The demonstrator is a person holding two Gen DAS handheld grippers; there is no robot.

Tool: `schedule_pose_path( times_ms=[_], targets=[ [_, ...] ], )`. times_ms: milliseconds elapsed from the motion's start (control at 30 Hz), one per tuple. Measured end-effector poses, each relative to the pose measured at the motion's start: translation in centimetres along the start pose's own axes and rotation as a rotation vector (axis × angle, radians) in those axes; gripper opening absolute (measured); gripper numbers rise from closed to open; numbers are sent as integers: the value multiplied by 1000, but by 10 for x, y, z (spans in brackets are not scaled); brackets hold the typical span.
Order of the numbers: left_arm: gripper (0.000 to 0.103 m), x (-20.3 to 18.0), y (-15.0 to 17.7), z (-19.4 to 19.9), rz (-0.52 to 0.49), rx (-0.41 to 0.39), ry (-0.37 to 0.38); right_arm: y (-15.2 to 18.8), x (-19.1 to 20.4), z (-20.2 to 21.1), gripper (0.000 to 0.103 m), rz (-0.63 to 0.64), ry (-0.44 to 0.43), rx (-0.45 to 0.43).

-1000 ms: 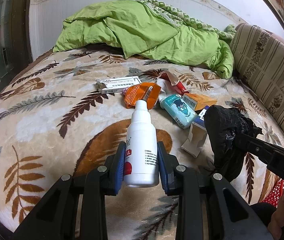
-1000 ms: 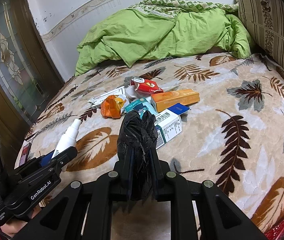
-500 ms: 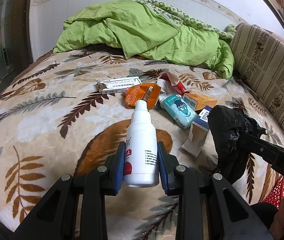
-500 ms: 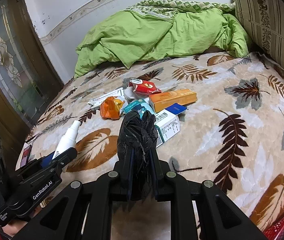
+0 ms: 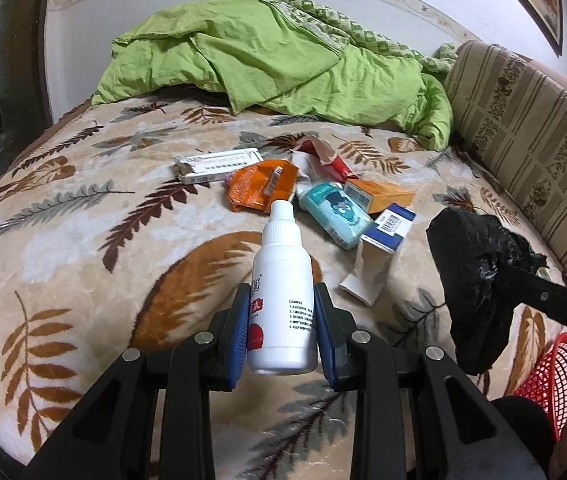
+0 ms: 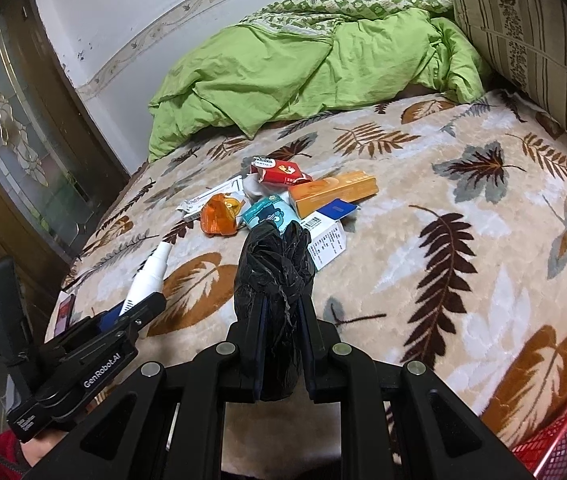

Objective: Collect trash
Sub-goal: 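Carry the spray bottle and black bag with both grippers toward the wastebasket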

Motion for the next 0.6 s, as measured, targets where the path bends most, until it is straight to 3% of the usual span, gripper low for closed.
schedule_pose_path(
  times_ms=[267,600],
  targets=[
    [29,-25,1,8,-40,11,58,-4,-11,29,16,-26,-5,-24],
    [29,-73,5,22,-135,30,155,7,-55,64,16,-128,40,-37]
  ],
)
Point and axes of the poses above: each gripper's, at about its wrist camera, not at the fingertips, and z roughly against the way its jaws point, x to its left, y to its underside, the point moved 6 cm from there along -z, roughly the way its jaws point, and after that the axes turned 3 degrees about x, right-handed, at the moved point
